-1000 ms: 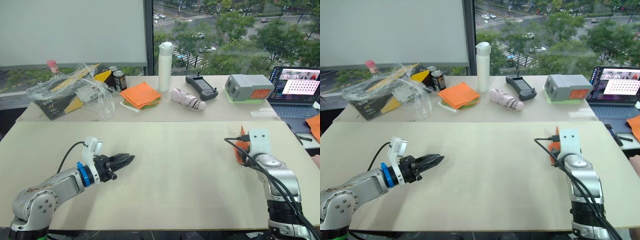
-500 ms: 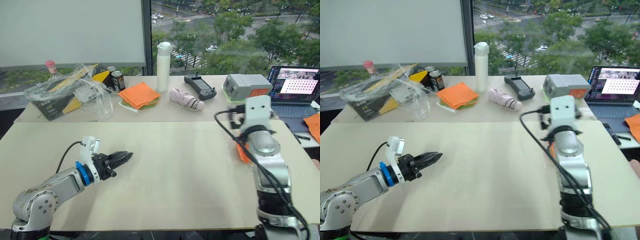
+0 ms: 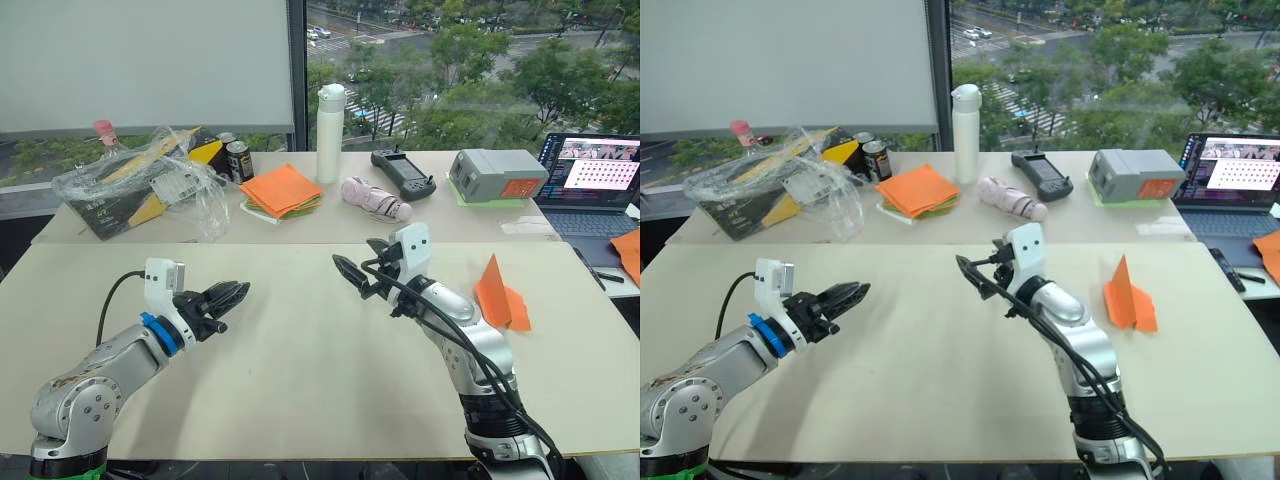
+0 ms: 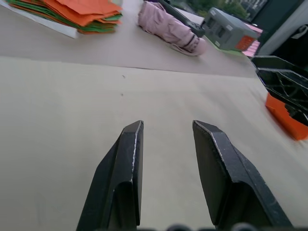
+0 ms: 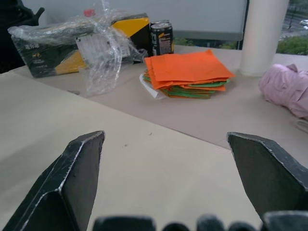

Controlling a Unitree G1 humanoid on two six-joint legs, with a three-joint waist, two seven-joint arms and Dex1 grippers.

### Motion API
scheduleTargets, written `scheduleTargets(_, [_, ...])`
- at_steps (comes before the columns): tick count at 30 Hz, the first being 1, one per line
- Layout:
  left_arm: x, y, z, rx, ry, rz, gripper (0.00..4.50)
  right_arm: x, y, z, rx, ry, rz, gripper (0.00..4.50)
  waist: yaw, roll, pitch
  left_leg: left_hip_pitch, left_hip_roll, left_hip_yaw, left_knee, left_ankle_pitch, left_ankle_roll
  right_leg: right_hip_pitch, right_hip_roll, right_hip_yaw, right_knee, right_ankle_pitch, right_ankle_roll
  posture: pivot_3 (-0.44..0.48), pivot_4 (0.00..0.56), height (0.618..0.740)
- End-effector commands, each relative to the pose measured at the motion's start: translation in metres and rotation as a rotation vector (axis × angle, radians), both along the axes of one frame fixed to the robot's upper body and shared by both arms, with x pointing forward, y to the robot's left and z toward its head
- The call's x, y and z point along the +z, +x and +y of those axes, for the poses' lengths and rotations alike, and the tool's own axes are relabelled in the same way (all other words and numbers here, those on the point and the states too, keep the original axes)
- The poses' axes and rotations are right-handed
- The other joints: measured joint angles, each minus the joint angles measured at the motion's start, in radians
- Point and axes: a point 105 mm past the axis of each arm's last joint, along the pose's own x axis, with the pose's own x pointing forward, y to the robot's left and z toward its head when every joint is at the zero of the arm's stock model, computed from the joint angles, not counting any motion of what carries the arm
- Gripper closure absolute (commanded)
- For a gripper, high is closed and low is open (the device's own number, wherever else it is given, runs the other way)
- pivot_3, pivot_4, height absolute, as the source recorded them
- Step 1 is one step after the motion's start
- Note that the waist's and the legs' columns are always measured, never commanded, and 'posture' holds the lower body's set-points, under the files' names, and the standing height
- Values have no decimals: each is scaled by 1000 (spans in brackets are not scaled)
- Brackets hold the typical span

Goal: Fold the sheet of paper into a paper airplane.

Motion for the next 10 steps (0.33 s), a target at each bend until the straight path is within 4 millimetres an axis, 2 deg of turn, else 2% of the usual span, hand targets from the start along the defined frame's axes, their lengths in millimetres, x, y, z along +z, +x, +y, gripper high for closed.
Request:
scheduleTargets(1, [14,0,7,41,-2,-67,2771,5,-9,12,77,12,-29,37,0,0,0,0,0,0,0,0,0,0,0,0,0,0,0,0,150,740])
scheduleTargets(10, [10,-10,11,79,-17,-55,2771,-4,-15,18,118,-16,-6,37,0,0,0,0,0,0,0,0,0,0,0,0,0,0,0,0,150,740])
